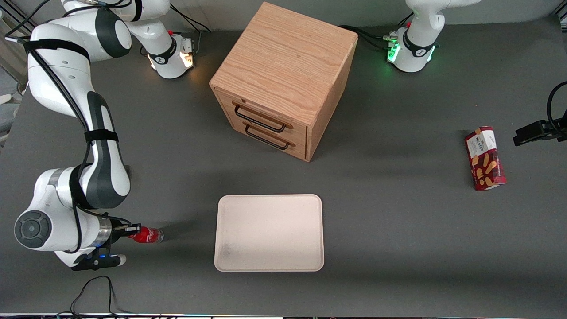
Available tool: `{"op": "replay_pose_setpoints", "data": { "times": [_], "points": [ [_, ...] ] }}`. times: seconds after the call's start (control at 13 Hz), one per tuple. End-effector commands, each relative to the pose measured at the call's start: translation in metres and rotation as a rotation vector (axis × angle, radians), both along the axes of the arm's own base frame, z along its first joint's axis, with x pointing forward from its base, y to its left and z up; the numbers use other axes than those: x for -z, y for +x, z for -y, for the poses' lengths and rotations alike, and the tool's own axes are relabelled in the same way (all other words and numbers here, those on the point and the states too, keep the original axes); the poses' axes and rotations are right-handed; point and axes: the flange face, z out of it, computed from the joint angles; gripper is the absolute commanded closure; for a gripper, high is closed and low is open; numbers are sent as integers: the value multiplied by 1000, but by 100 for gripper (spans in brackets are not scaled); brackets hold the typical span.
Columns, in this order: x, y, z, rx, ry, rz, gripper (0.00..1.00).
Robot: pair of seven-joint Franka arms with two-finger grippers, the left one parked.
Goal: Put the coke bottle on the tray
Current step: 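Lift the bottle and carry it toward the white tray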
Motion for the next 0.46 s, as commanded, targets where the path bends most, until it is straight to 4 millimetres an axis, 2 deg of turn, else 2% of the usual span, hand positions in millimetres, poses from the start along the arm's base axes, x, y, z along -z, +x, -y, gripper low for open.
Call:
{"op": "replay_pose_setpoints", "data": {
  "times": [0.0,0.31,0.38],
  "points": [
    [-69,-15,2,-4,-15,8,100],
    [-159,-55,9,5,-23,-47,100],
    [-174,-68,12,8,-27,-64,100]
  ]
}}
